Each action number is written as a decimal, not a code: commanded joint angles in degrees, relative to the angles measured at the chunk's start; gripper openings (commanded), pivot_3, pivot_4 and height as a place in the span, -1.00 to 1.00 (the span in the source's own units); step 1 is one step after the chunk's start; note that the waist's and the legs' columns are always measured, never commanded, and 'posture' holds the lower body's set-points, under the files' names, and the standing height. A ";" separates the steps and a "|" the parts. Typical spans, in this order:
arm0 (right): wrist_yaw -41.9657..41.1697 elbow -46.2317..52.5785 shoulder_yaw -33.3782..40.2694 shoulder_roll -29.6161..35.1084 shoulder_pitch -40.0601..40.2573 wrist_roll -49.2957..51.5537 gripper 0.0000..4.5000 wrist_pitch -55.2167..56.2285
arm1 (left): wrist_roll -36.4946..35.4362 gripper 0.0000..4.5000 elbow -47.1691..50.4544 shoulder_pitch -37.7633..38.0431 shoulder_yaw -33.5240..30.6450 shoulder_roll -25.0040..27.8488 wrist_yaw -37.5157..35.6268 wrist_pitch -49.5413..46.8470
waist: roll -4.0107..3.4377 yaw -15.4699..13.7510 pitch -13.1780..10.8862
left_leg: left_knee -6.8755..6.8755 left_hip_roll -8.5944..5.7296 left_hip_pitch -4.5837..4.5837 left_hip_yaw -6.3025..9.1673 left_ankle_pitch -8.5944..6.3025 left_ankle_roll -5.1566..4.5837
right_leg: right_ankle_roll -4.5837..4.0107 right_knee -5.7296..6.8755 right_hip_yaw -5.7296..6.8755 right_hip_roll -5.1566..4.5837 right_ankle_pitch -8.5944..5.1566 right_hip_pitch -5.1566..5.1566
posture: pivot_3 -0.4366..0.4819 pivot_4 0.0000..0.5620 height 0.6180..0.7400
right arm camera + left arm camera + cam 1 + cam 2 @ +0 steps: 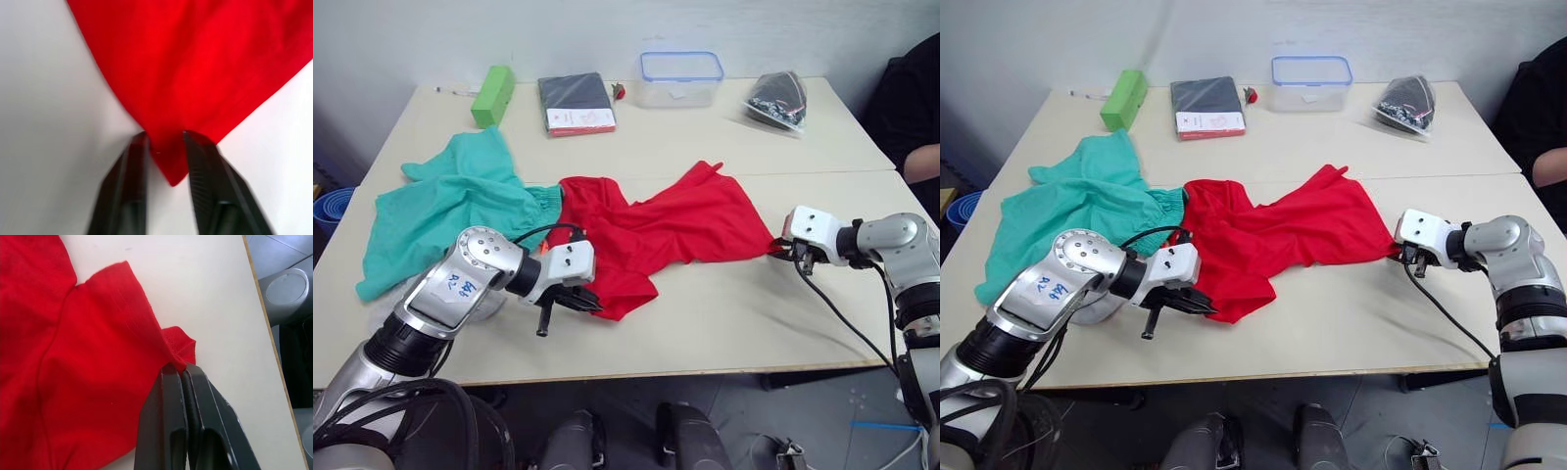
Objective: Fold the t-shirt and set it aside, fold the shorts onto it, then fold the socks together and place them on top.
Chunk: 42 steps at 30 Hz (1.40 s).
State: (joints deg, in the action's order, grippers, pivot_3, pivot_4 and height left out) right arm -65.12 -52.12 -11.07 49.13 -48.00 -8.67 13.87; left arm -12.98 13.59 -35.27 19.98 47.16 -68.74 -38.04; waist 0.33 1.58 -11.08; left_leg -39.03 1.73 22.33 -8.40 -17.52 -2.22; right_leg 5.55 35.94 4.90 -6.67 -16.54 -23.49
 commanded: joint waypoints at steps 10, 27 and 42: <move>-16.46 14.89 2.90 6.39 8.45 8.15 -0.96 -1.01 | -4.96 -1.00 4.68 7.47 -7.37 7.86 -5.74 2.08 | -0.01 -0.03 -0.01 | 0.06 0.09 0.04 0.05 -0.16 0.11 | -0.06 0.00 0.01 0.01 -0.04 -0.07 | -0.05 -0.47 1.00; -15.35 43.22 9.61 15.25 31.09 20.78 -0.96 -11.31 | -10.06 -1.00 11.56 26.21 -18.12 17.91 -7.65 6.48 | -0.25 0.15 -0.15 | 0.18 0.24 -0.07 -0.05 -0.36 0.27 | -0.35 -0.01 0.00 -0.14 -0.19 -0.18 | -0.05 -0.47 1.00; -10.16 34.89 4.75 9.82 25.22 10.98 0.03 -4.64 | -9.48 -1.00 10.13 23.10 -16.76 15.74 -5.95 7.02 | -0.23 0.19 -0.13 | 0.05 0.30 -0.01 -0.10 -0.36 0.25 | -0.42 0.07 0.07 0.06 -0.24 -0.21 | -0.05 -0.47 1.00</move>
State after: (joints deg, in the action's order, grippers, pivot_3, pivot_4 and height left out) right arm -76.67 -16.42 -5.69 59.73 -22.12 3.88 8.64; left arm -22.20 23.50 -11.56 3.38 62.99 -74.77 -31.15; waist 0.10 1.77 -11.21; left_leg -38.98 2.05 22.29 -8.50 -17.87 -1.96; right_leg 5.13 36.01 4.96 -6.58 -16.77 -23.67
